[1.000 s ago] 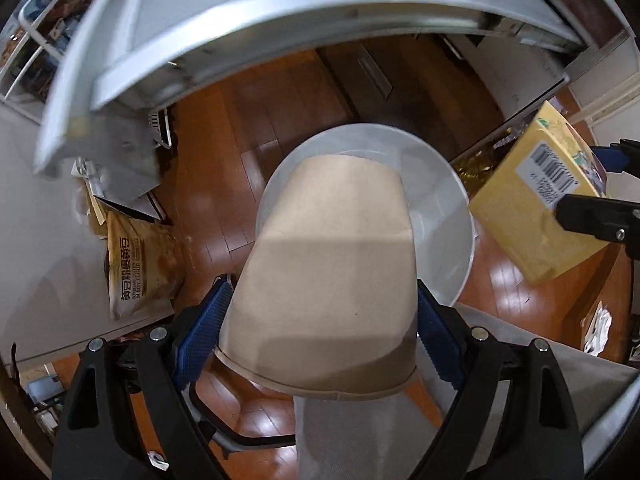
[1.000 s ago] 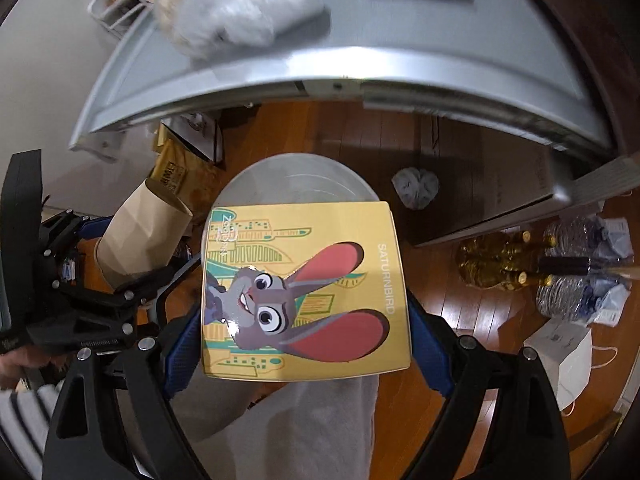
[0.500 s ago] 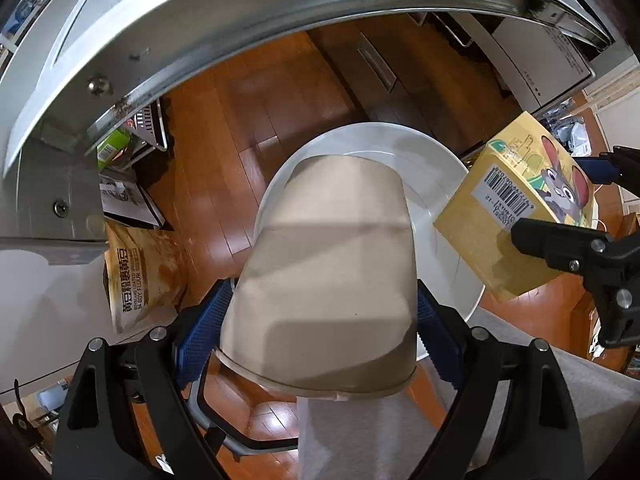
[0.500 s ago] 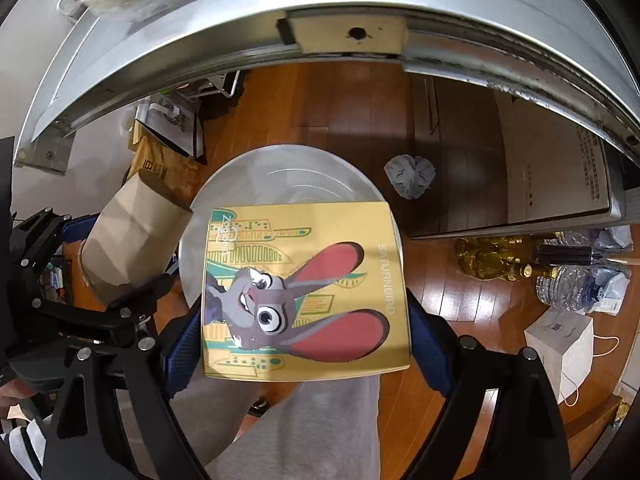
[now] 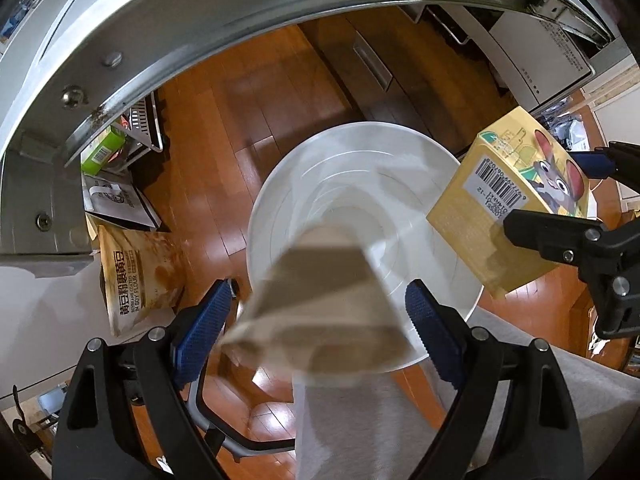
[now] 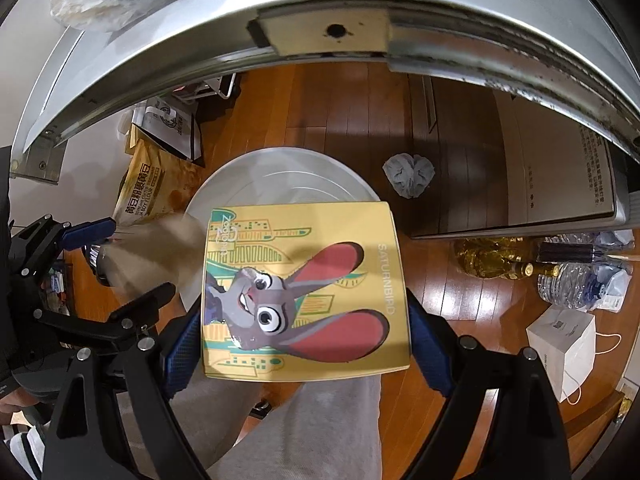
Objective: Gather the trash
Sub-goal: 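Carry the cup and box down over the white bin with both tools, then open both tools to drop the cup and box into the bin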
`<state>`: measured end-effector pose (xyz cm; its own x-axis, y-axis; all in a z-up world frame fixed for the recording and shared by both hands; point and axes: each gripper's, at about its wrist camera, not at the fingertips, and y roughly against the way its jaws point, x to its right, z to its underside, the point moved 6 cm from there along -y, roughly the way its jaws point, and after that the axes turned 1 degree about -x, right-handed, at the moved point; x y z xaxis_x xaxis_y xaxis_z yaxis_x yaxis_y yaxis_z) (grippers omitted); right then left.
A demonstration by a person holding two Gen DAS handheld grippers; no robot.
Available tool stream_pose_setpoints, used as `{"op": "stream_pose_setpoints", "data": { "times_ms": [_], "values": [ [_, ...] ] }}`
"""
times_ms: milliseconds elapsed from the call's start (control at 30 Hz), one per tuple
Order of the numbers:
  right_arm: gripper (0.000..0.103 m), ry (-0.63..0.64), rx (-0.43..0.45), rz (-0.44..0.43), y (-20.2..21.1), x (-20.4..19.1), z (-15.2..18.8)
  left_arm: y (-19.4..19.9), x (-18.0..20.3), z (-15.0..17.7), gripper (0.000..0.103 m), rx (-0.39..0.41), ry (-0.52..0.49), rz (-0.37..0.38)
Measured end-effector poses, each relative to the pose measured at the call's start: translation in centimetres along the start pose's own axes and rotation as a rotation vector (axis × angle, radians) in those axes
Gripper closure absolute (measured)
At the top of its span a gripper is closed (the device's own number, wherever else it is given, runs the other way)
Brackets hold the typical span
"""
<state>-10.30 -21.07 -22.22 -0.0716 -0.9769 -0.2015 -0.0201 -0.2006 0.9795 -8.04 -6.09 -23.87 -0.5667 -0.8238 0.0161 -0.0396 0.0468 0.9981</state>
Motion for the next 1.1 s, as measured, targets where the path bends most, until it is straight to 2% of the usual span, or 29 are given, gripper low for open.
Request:
{"op": "stream_pose_setpoints", "data": {
  "times_ms": [433,533,800,933,1100],
  "values": [
    [0.014,-0.033,-0.03,-0.002,-0.7,0.5,-0.2,-0.3,-0.3,0.1,0.012,-0.019,-0.017,-0.023],
    [0.009,-0.028,-0.033,-0.01,-0.7,0.3,-0.1,-0.3,-0.5,0.3,0.012,-0.023,-0.009,-0.031],
    [0.009,-0.023,-0.031,-0.01,0.1,0.3,0.3,0.6,-1.7,1.3,0.012,-0.018,0.026,-0.038],
    [0.009,0.005,0.009,-0.005,2.0,0.1,0.4,2.1,-1.9,1.6,0.012,0.012,0.052,-0.033],
    [0.009,0.051,0.101,0.014,6.3,-0.3,0.6,4.5,-2.3,1.7,0.012,0.061,0.076,-0.021]
  ]
}}
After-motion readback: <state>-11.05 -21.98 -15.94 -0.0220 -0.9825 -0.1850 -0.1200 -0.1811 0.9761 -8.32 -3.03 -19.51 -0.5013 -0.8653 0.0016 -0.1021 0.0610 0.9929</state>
